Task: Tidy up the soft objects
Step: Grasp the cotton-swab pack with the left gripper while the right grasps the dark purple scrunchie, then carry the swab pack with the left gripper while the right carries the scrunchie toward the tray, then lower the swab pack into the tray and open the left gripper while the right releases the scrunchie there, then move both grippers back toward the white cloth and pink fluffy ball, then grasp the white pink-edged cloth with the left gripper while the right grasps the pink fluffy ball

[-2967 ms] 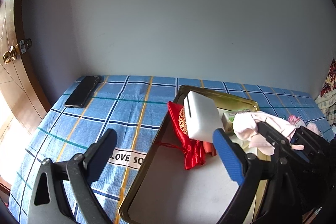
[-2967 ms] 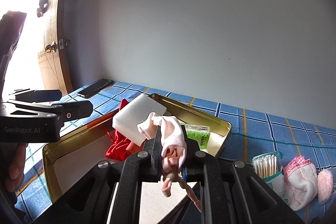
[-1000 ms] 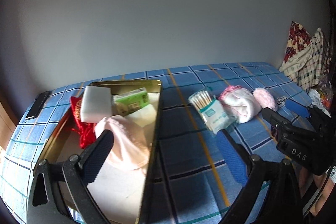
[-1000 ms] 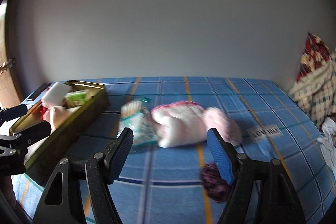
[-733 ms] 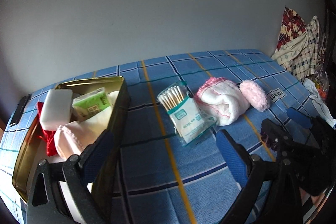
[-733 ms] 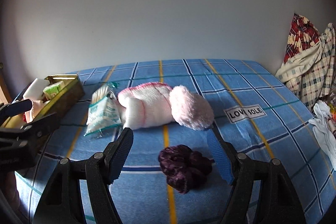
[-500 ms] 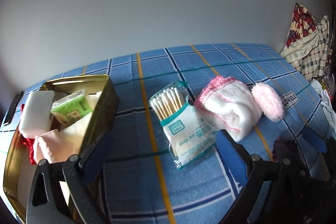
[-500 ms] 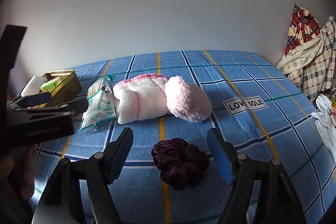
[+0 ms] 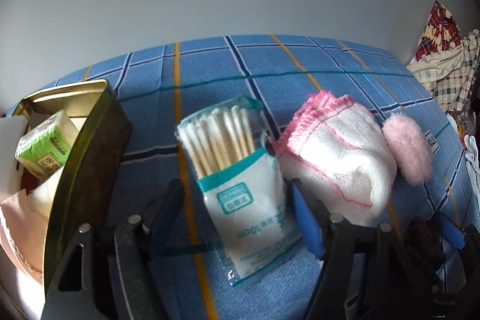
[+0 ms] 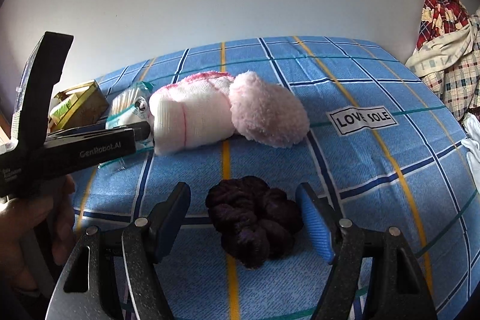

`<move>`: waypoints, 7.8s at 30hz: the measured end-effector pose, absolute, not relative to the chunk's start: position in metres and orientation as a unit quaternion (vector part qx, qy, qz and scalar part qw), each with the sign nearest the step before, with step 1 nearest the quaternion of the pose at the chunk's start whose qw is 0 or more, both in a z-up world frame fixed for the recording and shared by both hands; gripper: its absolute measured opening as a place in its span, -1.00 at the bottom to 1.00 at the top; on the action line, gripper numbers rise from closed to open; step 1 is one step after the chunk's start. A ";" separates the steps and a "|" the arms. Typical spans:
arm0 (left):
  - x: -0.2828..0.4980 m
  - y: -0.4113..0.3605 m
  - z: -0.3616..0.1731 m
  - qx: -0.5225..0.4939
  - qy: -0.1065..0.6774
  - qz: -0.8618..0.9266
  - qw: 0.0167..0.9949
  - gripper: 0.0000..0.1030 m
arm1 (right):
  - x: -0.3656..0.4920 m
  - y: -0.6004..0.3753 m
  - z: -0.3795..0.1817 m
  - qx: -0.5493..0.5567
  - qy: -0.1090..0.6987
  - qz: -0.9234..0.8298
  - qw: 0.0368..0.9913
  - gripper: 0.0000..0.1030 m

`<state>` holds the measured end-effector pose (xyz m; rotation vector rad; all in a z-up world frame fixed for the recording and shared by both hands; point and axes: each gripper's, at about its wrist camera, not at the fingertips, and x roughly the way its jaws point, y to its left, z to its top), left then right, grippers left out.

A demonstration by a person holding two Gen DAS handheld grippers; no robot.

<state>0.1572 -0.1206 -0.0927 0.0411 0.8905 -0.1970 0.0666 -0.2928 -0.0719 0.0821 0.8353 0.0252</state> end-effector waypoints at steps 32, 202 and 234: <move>0.094 -0.101 -0.064 0.033 0.304 -0.076 0.949 -0.48 | 0.032 -0.264 -0.033 0.053 0.265 0.043 0.962 -0.22; 0.000 0.148 -0.032 -0.043 0.275 0.150 0.949 0.88 | 0.048 -0.036 -0.009 -0.072 0.233 0.300 0.922 0.38; 0.105 -0.123 -0.040 0.063 0.312 -0.058 0.946 0.97 | 0.112 -0.314 -0.043 0.044 0.317 -0.013 0.947 0.39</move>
